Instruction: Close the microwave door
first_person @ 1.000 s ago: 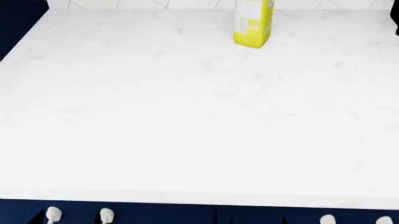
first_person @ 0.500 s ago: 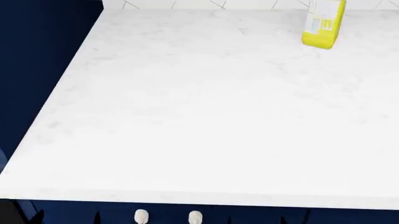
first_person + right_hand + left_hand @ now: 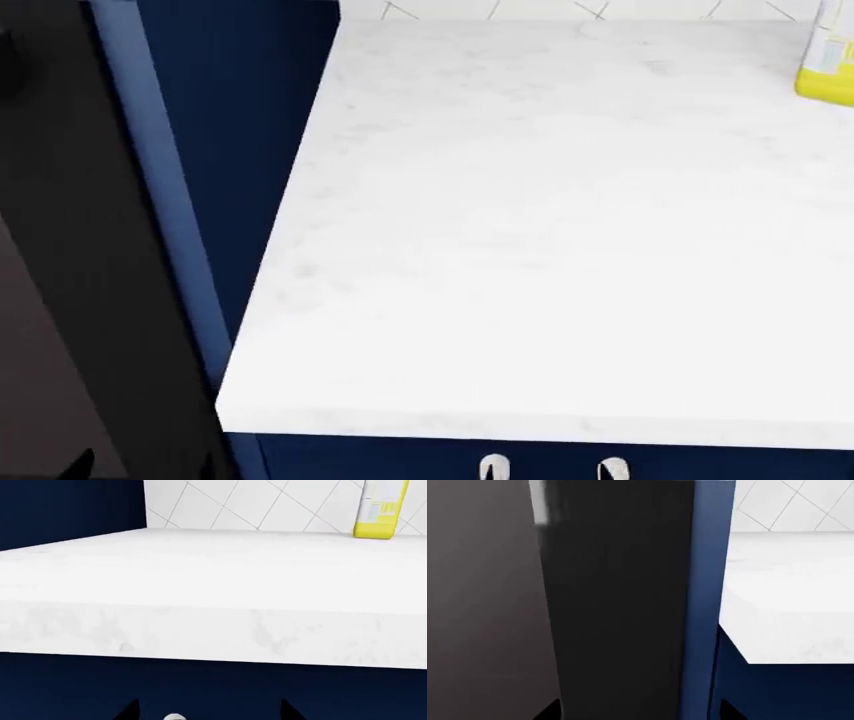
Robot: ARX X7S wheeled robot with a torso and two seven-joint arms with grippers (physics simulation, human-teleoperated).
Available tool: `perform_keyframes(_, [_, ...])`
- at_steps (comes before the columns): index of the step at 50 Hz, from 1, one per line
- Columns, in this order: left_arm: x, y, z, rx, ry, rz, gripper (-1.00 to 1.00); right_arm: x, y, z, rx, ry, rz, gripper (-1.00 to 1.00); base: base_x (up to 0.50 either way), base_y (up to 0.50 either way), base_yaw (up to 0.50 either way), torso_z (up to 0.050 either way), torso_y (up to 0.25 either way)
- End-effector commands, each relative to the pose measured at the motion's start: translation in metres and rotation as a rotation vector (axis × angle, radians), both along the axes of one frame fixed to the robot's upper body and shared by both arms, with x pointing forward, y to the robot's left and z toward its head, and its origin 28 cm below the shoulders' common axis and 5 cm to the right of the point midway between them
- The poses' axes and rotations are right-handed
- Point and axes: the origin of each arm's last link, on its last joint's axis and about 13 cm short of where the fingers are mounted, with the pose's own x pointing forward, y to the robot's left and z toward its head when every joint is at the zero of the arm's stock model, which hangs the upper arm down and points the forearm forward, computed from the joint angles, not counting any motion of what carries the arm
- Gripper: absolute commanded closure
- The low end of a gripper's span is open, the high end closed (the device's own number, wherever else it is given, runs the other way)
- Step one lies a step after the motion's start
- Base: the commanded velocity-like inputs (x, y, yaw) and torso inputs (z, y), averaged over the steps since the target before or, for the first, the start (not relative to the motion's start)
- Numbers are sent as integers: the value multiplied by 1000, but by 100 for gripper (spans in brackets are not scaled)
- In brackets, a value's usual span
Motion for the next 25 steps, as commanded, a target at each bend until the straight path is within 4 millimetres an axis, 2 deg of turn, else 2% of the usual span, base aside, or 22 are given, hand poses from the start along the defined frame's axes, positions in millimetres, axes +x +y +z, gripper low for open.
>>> perform_keyframes(1, [0, 0, 0, -1, 0, -1, -100, 0, 0, 0, 0, -1, 1, -100, 0, 500, 0, 0, 0])
perform_keyframes(25, [0, 0, 0, 0, 0, 0, -100, 0, 0, 0, -2, 5, -3, -100, 0, 494, 0, 0, 0])
